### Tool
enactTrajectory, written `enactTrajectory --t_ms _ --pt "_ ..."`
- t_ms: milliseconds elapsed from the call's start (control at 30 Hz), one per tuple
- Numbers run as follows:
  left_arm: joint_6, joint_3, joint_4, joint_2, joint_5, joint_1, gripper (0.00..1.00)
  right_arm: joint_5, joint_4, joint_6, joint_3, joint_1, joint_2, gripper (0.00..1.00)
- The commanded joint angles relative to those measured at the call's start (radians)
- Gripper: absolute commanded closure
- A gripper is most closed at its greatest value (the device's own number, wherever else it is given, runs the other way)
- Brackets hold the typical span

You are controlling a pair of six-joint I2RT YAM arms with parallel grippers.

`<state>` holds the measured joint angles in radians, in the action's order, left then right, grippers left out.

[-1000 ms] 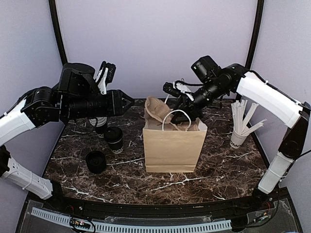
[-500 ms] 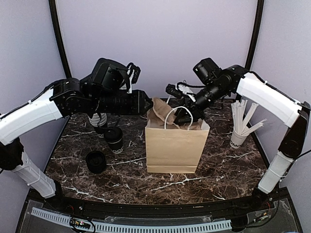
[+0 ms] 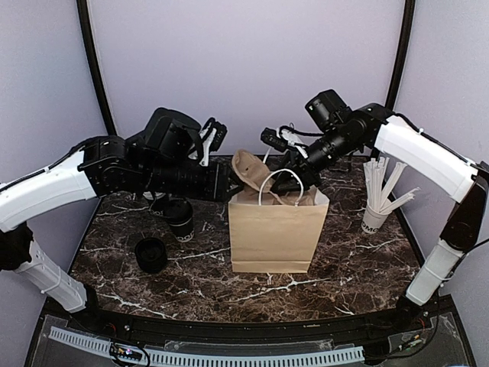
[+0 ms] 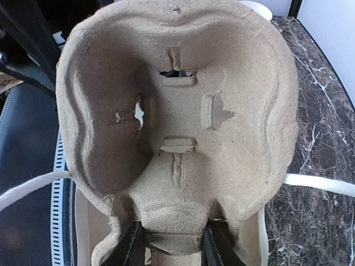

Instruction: Pack the takeout coffee

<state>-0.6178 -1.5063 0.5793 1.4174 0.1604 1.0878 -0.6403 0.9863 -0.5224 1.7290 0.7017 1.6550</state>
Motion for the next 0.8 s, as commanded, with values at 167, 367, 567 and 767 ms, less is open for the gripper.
enactTrajectory --t_ms 167,367,567,767 --pt "0.021 -0.089 0.128 0.080 0.054 0.004 0.65 -0.038 -0.036 0.015 -0.001 -0.009 -0.034 0.68" --pt "0.001 -0.142 0.212 0.133 0.107 0.004 0.75 -0.032 -0.034 0.013 -0.011 -0.010 -0.036 0.68" --pt "-0.002 -0.159 0.229 0.154 0.123 0.003 0.83 -0.032 -0.029 0.012 -0.018 -0.011 -0.043 0.68" --pt "-0.007 -0.165 0.228 0.161 0.109 0.002 0.89 -0.029 -0.029 0.012 -0.018 -0.013 -0.041 0.68"
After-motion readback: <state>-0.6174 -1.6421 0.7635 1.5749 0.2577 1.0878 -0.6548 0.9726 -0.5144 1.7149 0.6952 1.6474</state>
